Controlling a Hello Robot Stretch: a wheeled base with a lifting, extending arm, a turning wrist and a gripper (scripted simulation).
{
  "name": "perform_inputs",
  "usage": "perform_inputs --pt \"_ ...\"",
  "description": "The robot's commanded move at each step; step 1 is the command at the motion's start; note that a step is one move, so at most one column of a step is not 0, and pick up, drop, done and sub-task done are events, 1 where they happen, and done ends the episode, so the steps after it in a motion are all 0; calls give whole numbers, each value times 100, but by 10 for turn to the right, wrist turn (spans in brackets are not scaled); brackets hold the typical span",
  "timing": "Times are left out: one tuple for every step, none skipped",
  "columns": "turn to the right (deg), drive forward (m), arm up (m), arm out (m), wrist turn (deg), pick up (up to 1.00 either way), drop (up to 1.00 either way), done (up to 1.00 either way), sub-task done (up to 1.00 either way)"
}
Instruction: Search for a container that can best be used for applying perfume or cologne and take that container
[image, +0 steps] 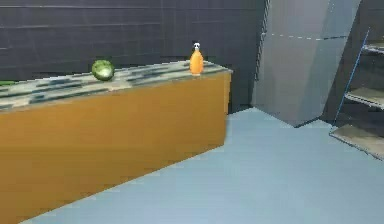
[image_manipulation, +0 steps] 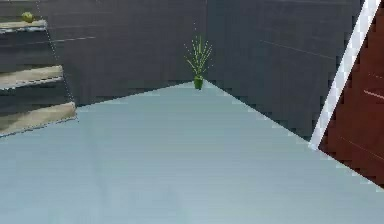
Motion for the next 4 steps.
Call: perform_inputs --pt "-450 0 0 0 0 0 0 0 0" --pt "-450 0 0 0 0 0 0 0 0" --pt "-450 0 0 0 0 0 0 0 0" --pt "-300 0 0 0 0 0 0 0 0"
